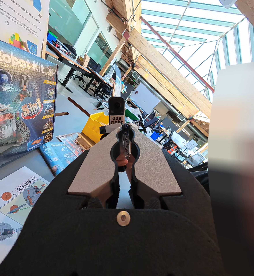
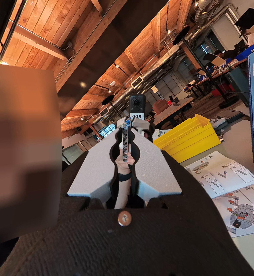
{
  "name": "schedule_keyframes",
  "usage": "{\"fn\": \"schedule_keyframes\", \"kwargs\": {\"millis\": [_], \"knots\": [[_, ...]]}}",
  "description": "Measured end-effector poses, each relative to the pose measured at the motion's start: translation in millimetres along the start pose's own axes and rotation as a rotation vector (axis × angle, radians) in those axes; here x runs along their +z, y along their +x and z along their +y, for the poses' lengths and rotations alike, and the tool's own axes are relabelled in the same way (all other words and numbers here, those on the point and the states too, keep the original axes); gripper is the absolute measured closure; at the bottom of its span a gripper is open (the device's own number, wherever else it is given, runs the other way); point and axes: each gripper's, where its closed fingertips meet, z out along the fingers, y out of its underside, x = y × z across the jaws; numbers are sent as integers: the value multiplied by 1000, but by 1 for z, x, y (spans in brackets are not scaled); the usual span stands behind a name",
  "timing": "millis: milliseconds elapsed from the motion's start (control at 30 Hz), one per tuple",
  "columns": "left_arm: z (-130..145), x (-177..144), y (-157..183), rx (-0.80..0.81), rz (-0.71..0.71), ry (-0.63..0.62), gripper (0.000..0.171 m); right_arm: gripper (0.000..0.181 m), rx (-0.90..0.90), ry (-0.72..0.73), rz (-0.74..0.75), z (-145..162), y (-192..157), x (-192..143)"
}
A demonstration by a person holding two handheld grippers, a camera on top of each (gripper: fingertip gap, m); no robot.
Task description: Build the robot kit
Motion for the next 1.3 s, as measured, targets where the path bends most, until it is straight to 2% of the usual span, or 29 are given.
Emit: {"fn": "schedule_keyframes", "kwargs": {"millis": [33,1300], "knots": [[0,0,0,0,0,-1,166,176,-5,-1,5,0,0,0],[0,0,-2,8,-18,4,166,176,-24,-16,40,5,6,3]]}}
